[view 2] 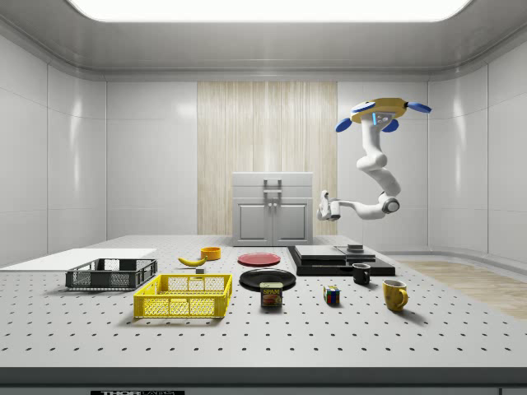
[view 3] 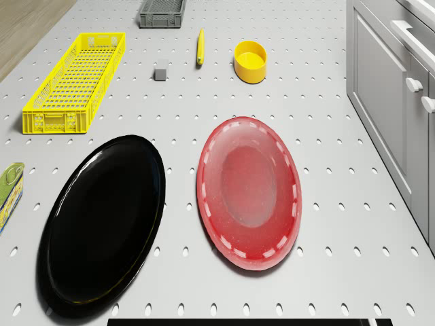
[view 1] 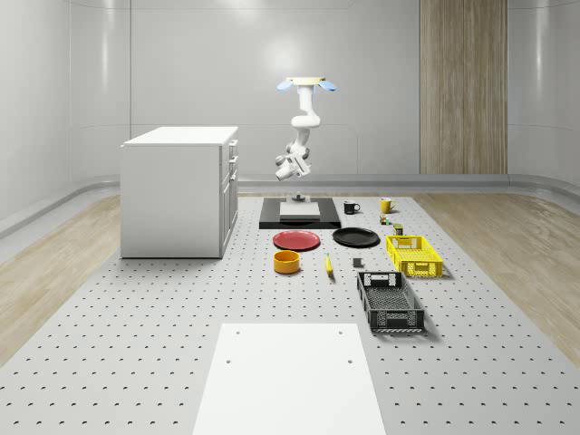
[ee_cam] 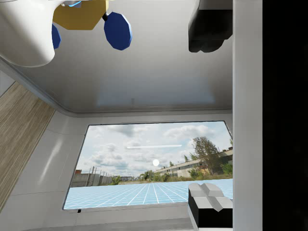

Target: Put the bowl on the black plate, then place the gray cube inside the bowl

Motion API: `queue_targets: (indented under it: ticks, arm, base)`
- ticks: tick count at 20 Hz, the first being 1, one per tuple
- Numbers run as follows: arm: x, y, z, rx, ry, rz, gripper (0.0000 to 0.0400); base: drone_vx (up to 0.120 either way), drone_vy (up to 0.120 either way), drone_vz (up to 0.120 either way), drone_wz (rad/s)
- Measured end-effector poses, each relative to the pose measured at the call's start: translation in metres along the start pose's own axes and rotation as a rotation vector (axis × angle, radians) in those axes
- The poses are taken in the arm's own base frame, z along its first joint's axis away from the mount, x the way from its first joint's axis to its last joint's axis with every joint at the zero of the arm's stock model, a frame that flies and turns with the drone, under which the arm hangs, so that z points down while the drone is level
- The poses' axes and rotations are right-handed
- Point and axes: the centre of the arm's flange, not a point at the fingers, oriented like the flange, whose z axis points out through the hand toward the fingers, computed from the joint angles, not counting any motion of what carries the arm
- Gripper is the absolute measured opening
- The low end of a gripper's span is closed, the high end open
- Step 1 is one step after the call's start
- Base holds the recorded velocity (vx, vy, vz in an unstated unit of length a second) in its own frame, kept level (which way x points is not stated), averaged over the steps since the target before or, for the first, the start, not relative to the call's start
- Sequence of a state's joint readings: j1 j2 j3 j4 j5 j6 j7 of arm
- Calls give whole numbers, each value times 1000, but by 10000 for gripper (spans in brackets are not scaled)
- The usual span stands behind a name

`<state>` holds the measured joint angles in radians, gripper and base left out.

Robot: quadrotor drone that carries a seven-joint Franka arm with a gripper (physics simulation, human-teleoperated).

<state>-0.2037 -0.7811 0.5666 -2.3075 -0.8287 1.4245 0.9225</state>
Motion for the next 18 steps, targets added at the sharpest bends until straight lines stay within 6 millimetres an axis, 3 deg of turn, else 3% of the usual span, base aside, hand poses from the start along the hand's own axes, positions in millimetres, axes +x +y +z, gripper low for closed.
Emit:
queue_targets:
  ticks: [2, 5, 9, 13, 18]
  arm:
    - [-24, -23, 6, -240, 240, -7, 400]
    - [-53, -52, 34, -599, 596, -18, 400]
    - [-70, -67, 78, -958, 953, -31, 400]
    - [-72, -68, 106, -1157, 1156, -40, 400]
    - [-71, -67, 122, -1272, 1275, -47, 400]
  base:
    - [120, 0, -120, 0]
    - [120, 0, -120, 0]
    - [120, -90, -120, 0]
    - [120, -120, -120, 0]
    - [120, -120, -120, 0]
